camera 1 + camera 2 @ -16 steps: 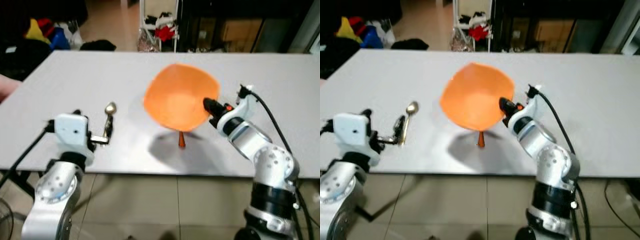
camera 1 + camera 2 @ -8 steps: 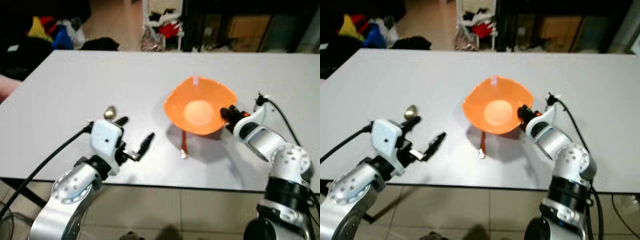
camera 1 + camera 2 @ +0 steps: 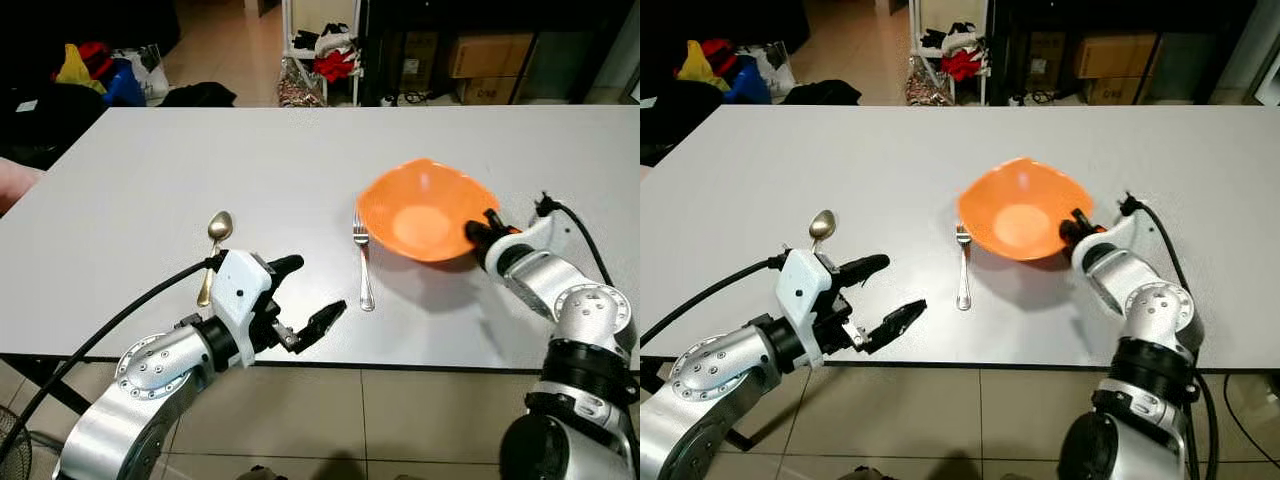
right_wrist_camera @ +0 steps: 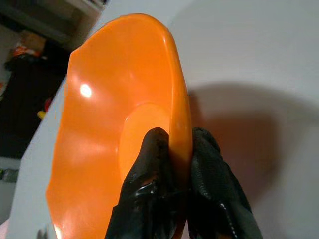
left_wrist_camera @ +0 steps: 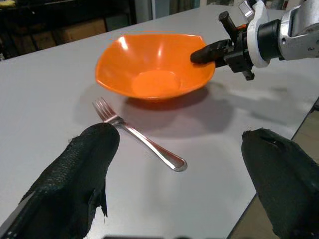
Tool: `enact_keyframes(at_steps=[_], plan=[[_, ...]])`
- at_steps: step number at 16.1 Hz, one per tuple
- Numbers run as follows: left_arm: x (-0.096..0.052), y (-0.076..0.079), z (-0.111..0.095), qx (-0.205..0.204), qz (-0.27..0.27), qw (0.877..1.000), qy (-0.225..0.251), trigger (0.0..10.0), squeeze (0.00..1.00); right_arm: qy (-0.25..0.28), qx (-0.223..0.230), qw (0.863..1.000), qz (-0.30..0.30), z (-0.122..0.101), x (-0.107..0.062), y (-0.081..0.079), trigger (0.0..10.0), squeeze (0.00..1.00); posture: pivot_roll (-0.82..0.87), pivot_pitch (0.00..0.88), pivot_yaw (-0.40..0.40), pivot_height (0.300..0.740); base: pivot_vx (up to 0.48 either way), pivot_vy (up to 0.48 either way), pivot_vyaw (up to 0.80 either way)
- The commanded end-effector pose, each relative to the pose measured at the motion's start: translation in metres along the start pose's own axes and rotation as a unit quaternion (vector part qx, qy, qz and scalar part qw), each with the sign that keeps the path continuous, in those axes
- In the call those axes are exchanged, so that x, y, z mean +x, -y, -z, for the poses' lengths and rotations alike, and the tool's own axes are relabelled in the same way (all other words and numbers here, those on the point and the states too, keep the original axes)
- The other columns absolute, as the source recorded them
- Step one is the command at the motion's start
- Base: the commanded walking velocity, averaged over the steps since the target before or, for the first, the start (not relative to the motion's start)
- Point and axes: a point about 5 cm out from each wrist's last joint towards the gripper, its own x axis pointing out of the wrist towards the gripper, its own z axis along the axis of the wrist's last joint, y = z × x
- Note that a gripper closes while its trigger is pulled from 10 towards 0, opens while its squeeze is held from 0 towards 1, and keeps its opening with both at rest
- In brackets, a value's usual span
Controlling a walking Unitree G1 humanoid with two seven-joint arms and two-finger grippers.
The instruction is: Setting the table
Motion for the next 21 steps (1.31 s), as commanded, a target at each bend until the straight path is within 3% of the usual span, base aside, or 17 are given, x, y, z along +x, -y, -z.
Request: enact_keyframes(at_steps=[1, 4, 5, 6, 7, 15, 18, 21], plan=[[-0.002, -0.002, 0.004, -0.003, 0.000, 1.000, -0.010, 10.0, 0.00, 0.010, 0.010, 1.000, -0.012, -0.005, 0.001, -0.008, 10.0, 0.00, -0.10, 0.028, 0.054, 0.740, 0.000, 0.000, 0.00], [-0.004, 0.000, 0.003, -0.010, 0.001, 1.000, -0.009, 10.0, 0.00, -0.009, 0.037, 0.999, -0.008, 0.002, 0.001, -0.003, 10.0, 0.00, -0.09, 0.029, 0.055, 0.740, 0.000, 0.000, 0.00], [-0.004, 0.000, 0.004, -0.012, 0.003, 1.000, -0.010, 10.0, 0.00, -0.013, 0.043, 0.999, -0.007, 0.003, 0.001, -0.002, 10.0, 0.49, -0.09, 0.029, 0.055, 0.740, 0.000, 0.000, 0.00], [-0.004, 0.000, 0.004, -0.013, 0.005, 1.000, -0.012, 10.0, 0.00, -0.016, 0.050, 0.999, -0.006, 0.005, 0.001, -0.002, 10.0, 0.82, -0.09, 0.030, 0.058, 0.740, 0.000, 0.000, 0.00], [-0.005, 0.000, 0.005, -0.013, 0.004, 1.000, -0.015, 10.0, 0.00, -0.016, 0.052, 0.998, -0.007, 0.004, 0.001, -0.002, 10.0, 1.00, -0.09, 0.031, 0.060, 0.740, 0.000, 0.000, 0.00], [-0.007, -0.004, 0.006, -0.009, -0.012, 1.000, -0.019, 10.0, 0.00, -0.005, 0.075, 0.997, -0.009, -0.001, -0.012, 0.004, 10.0, 1.00, -0.10, 0.029, 0.060, 0.740, 0.000, 0.000, 0.00], [-0.012, -0.004, 0.007, -0.012, -0.018, 1.000, -0.017, 10.0, 0.00, 0.015, 0.059, 0.998, -0.014, -0.008, -0.038, 0.012, 10.0, 1.00, -0.11, 0.031, 0.068, 0.740, 0.000, 0.000, 0.00], [-0.016, -0.001, 0.008, -0.028, -0.023, 0.999, -0.009, 10.0, 0.00, 0.000, 0.018, 0.997, -0.078, -0.012, -0.062, 0.008, 10.0, 1.00, -0.12, 0.033, 0.073, 0.740, 0.000, 0.000, 0.00]])
